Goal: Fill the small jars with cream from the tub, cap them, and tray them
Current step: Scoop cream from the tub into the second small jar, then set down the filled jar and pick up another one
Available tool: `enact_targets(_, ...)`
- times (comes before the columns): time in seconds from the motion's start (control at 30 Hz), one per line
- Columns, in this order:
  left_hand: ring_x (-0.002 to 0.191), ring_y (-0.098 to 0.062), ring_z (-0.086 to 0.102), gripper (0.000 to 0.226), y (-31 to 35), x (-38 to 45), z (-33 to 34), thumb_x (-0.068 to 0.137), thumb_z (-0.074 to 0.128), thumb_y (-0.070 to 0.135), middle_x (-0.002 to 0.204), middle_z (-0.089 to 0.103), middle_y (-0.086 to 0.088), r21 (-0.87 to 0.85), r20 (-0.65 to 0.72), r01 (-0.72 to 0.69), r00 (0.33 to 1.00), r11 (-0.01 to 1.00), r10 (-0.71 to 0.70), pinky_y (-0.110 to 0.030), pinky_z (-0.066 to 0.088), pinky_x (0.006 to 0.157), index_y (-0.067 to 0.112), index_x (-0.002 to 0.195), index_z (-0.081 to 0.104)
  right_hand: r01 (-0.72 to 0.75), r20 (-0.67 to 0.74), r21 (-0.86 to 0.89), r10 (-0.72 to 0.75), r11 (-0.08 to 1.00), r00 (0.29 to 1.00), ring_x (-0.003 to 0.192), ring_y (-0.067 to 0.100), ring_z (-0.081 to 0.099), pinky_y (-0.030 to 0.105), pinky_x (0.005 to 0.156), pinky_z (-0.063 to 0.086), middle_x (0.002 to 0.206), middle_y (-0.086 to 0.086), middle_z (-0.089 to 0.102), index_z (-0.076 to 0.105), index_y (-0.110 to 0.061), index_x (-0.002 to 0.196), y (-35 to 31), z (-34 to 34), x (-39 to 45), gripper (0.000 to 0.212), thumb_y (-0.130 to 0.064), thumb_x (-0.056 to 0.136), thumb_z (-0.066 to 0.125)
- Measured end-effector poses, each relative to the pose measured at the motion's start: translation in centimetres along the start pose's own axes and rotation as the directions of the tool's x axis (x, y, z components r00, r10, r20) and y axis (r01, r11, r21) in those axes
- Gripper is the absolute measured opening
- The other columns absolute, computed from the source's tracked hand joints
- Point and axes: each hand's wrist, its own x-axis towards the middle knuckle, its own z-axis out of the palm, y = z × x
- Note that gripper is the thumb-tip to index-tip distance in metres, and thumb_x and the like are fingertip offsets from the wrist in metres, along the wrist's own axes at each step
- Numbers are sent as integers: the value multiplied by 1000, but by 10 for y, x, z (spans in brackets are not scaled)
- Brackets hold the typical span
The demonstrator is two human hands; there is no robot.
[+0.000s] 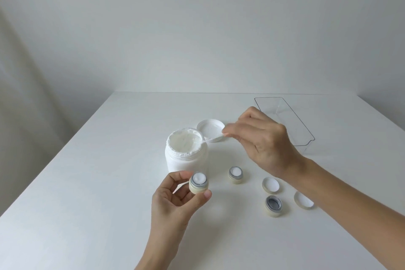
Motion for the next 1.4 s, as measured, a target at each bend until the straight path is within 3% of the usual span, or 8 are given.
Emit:
enact_targets(0.17,89,-24,72,66,-8,-4,8,55,90,22,96,75,-3,246,105,14,994,969,-40,-34,57,80,20,114,61,-415,-124,293,464,861,877,66,6,59,14,66,46,69,-17,67,72,-17,82,-1,-9,-9,11,-16,90,63)
enact_targets(0.23,94,-13,70,66,-10,-6,15,61,88,31,98,77,6,429,186,-49,982,902,-35,-25,50,88,28,118,55,-509,-88,378,577,773,812,65,7,64,16,65,48,68,-11,70,72,-19,83,1,-16,-17,13,-21,91,62)
enact_targets(0.4,97,9,56,58,-13,0,37,69,85,36,97,70,32,669,269,-153,962,728,-46,-3,37,75,45,114,49,-635,-14,488,733,599,680,64,14,65,20,59,47,71,-8,72,72,-23,81,4,-33,-41,14,-23,91,61)
enact_targets(0.63,94,6,56,60,-23,8,49,68,86,28,97,71,26,743,300,-254,954,620,31,-4,37,74,51,106,46,-714,174,648,861,264,477,60,10,52,18,63,48,71,4,73,72,-14,82,4,-52,-61,18,-13,92,58)
enact_targets(0.77,95,-2,52,66,-21,4,54,66,86,37,107,64,25,791,327,-339,938,509,117,-23,36,85,45,116,45,-714,303,695,867,84,397,64,12,52,24,70,46,73,6,72,74,-11,90,4,-57,-67,17,-12,92,57)
enact_targets(1.0,113,-6,42,81,-18,-8,90,66,58,76,116,57,22,820,503,-517,856,247,120,-26,14,86,33,130,34,-699,400,715,839,-34,369,68,16,52,20,67,50,78,9,74,72,-7,93,6,-61,-66,23,-21,75,68)
enact_targets(1.23,122,-16,36,58,-28,-8,109,81,60,56,104,69,17,837,512,-522,853,162,103,-40,10,90,26,127,41,-701,375,713,859,-26,349,64,15,51,22,69,50,78,10,73,70,-4,88,10,-63,-66,11,-12,83,66)
enact_targets(1.4,111,-19,52,46,-18,-9,104,74,71,43,89,71,18,773,575,-621,772,128,271,-34,12,86,22,113,58,-708,357,706,861,5,362,64,11,57,26,74,48,81,20,66,70,-1,91,10,-59,-55,18,-15,80,68)
